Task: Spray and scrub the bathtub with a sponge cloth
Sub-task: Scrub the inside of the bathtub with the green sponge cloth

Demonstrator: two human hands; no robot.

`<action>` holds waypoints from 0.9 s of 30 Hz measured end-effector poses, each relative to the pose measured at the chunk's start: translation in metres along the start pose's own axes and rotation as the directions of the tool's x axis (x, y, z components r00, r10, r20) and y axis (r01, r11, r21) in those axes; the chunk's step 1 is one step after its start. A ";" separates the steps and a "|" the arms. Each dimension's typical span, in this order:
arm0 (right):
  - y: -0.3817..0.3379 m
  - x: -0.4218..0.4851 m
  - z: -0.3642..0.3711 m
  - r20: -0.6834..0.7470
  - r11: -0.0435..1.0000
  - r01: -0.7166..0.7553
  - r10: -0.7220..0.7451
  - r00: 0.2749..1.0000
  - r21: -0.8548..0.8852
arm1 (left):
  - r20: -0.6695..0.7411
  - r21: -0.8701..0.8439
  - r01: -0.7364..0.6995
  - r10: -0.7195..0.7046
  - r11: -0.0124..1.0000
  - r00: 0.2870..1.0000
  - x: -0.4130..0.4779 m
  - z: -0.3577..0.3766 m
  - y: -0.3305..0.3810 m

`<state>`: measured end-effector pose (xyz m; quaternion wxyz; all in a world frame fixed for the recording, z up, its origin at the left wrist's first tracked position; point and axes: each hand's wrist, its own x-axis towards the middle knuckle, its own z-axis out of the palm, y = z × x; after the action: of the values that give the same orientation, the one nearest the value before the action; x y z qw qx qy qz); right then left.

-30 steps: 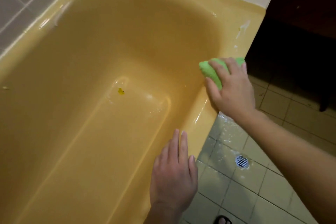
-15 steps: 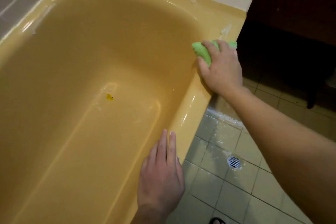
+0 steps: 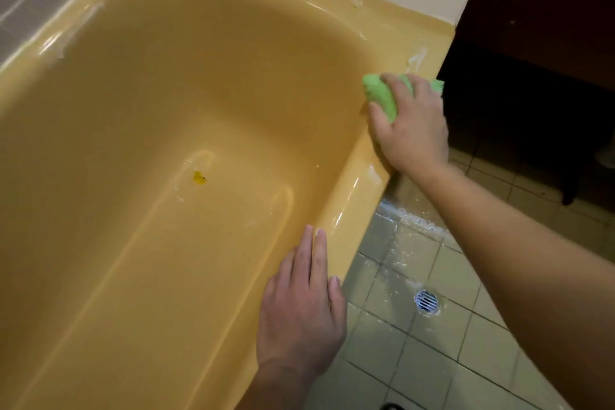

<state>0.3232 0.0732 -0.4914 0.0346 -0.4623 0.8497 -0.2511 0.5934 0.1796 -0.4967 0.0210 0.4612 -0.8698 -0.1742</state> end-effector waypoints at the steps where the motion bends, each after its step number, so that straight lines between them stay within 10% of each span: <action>1: -0.001 0.007 0.002 -0.016 0.998 -0.058 0.058 0.998 0.009 | 0.000 -0.003 0.002 -0.002 1.000 1.000 0.001 0.001 0.001; 10: -0.007 -0.074 -0.007 0.122 0.950 0.298 -0.308 0.943 0.096 | -0.014 -0.041 0.003 -0.003 0.999 1.000 0.015 0.002 0.007; 17: -0.009 0.010 0.003 -0.004 0.995 -0.096 0.096 0.995 -0.035 | -0.011 -0.021 0.010 -0.010 1.000 1.000 0.024 0.000 0.012; 23: -0.011 -0.027 -0.002 0.089 0.987 0.154 -0.149 0.985 -0.041 | -0.012 -0.012 0.002 -0.003 1.000 1.000 0.036 -0.001 0.017; 27: 0.008 0.052 0.003 0.045 0.989 0.026 -0.020 0.999 -0.142 | -0.005 0.002 0.013 -0.013 1.000 1.000 0.041 -0.004 0.020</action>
<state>0.2884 0.0339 -0.4887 0.0168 -0.4789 0.8591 -0.1800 0.5545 0.1553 -0.4921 0.0215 0.4673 -0.8669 -0.1725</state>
